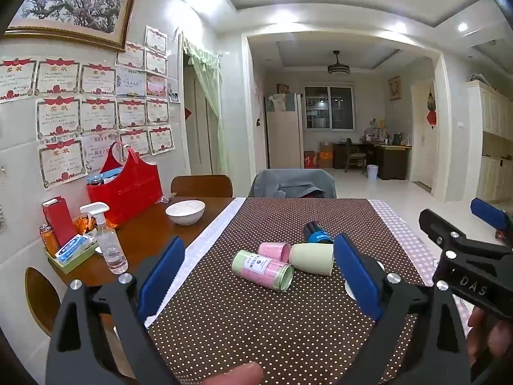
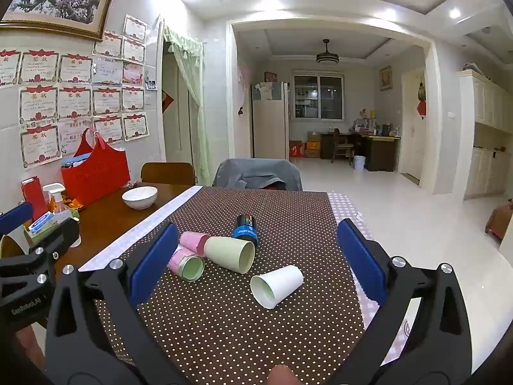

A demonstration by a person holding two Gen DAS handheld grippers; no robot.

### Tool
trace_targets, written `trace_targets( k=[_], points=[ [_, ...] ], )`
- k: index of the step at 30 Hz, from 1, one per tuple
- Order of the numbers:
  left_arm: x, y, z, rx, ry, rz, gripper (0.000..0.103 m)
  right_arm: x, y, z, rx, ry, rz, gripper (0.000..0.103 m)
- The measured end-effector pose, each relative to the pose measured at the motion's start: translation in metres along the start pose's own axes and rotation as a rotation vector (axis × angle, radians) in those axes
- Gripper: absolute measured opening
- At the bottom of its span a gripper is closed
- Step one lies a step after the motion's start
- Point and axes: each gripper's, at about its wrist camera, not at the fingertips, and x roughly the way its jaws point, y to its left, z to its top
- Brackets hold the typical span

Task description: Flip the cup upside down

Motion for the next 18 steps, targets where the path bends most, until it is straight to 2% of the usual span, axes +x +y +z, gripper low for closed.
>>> trace_targets(
  k=[18],
  points=[
    [-0.002, -0.005, -0.001, 0.0, 0.0, -0.008, 0.092, -0.005, -0.002, 0.005, 0.007, -0.013, -0.006, 0.097]
  ],
)
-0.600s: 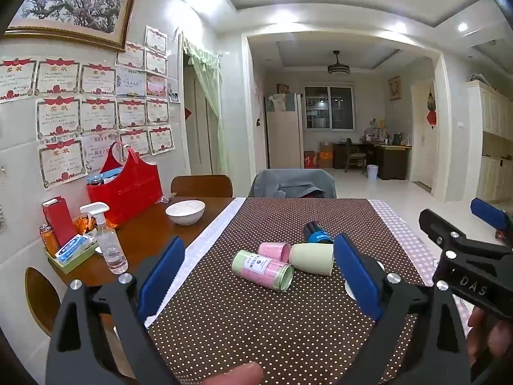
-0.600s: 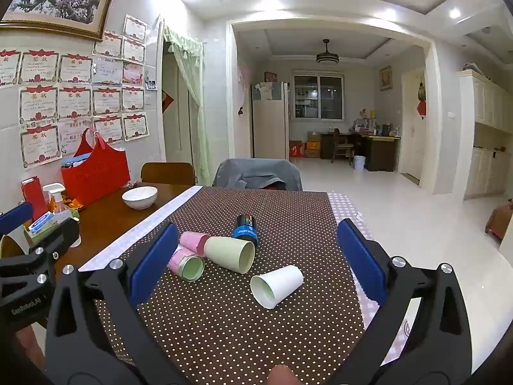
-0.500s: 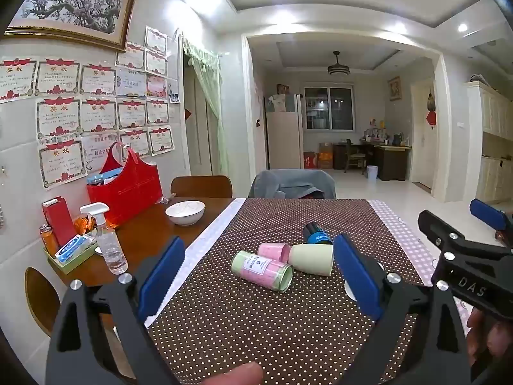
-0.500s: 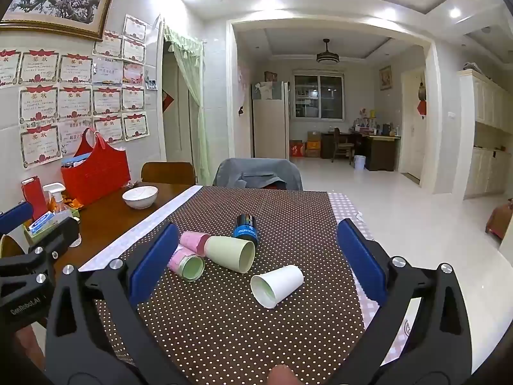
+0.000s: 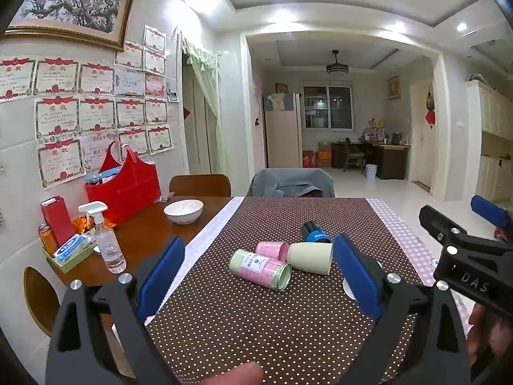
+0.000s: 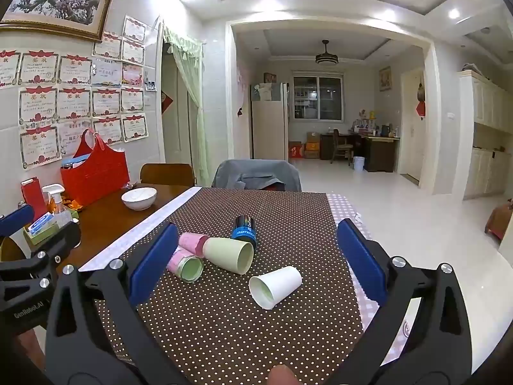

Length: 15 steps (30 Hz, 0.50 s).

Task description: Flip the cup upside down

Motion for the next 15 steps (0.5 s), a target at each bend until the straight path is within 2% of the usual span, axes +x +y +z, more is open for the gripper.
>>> trace_targets(
  k=[15],
  points=[
    [0.0014, -0.0037, 0.0004, -0.001, 0.0, 0.002, 0.092, -0.0011, -0.0009, 0.0005, 0.004, -0.003, 0.0, 0.097]
  ],
)
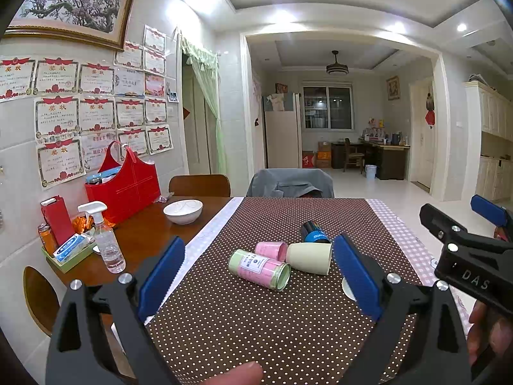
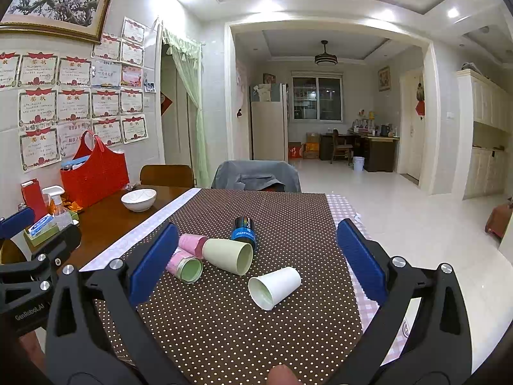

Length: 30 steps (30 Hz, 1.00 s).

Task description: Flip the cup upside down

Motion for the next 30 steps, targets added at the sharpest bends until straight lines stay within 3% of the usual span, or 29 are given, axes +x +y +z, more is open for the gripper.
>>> trace_targets(
  k=[30],
  points=[
    [0.007, -0.0005, -0.0041, -0.003, 0.02, -0.004, 0.092, 0.0061, -0.0056, -0.0031, 0.008, 0.02, -0.001, 0.097]
  ],
)
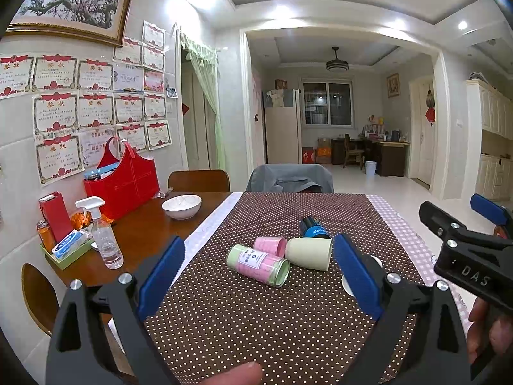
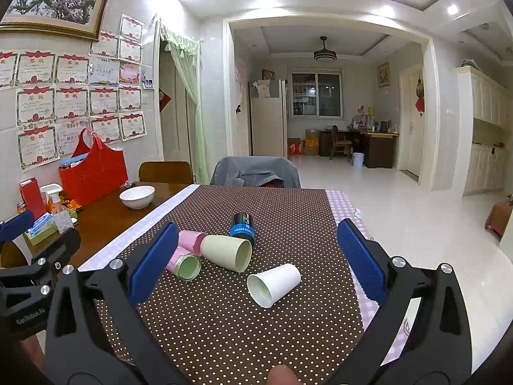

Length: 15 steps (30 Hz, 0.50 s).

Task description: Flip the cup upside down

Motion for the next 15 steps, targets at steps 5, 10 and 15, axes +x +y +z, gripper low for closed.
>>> trace_targets(
  k=[5, 10, 15],
  points=[
    [0.002, 0.001, -0.001, -0.003, 0.004, 0.002, 0.092, 0.0, -0.001, -0.002, -0.002, 0.002, 0.001, 0.097],
    [0.003, 0.002, -0.002, -0.003, 0.007, -0.004, 0.092, 0.003, -0.002, -0.003, 0.0, 0.004, -0.004, 0.097],
    [0.011, 0.003, -0.003, 0.002, 0.02, -0.007, 0.092, 0.01, -0.003, -0.005, 0.0, 0.017, -0.003, 0.097]
  ],
)
